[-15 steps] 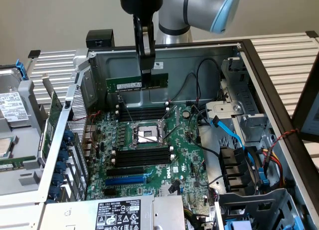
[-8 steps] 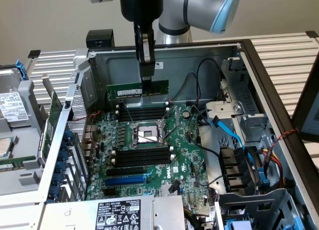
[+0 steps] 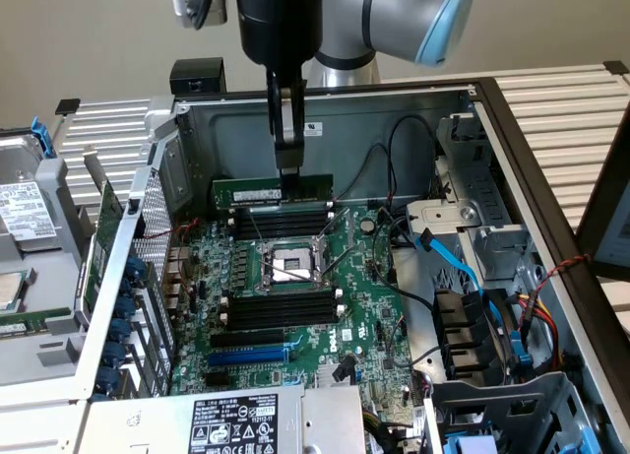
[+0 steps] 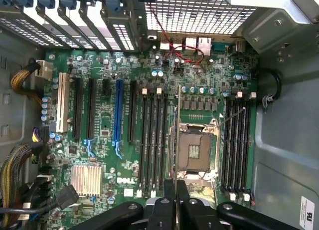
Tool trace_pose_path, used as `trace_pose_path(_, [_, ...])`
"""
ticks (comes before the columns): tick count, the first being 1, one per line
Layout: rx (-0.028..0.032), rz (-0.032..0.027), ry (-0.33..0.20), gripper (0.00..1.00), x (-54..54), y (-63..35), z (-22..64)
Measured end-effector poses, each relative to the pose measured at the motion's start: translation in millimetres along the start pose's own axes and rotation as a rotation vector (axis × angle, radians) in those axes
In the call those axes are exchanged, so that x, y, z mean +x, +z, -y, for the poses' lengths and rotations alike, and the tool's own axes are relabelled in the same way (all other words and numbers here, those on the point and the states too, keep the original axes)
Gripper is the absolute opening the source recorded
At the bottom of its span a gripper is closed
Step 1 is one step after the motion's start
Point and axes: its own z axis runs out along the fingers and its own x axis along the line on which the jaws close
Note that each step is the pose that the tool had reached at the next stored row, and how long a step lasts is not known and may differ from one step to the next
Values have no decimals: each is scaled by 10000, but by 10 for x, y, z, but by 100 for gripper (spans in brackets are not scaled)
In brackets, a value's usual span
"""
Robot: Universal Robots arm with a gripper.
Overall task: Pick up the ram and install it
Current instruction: 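Insert the ram into the slot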
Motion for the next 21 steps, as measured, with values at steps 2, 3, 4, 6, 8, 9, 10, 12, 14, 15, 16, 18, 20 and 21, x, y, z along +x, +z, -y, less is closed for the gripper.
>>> trace_pose_path(2, [-1,-2,14,13,21,36,0])
trace_pose_path(3, [-2,-3,15,13,41,54,-1])
trace_pose_path(4, [-1,-1,15,13,62,72,-1])
trace_pose_path(6, [3,1,15,13,104,108,-1])
trace_pose_path(8, [19,2,15,13,122,145,-2])
trace_pose_path(9, [37,3,16,13,125,161,-2])
trace_pose_path(10, [64,9,16,13,125,172,-3])
trace_pose_path(12, [124,26,14,13,125,190,-11])
trace_pose_path(14, [146,31,15,13,125,222,-23])
trace_pose_path(15, [156,30,15,13,126,237,-28])
trace_pose_path(16, [167,31,17,13,126,251,-31])
trace_pose_path(18, [217,28,16,13,128,275,-35])
trace_pose_path(20, [277,15,16,13,129,294,-38])
trace_pose_path(21, [308,-1,15,13,129,302,-40])
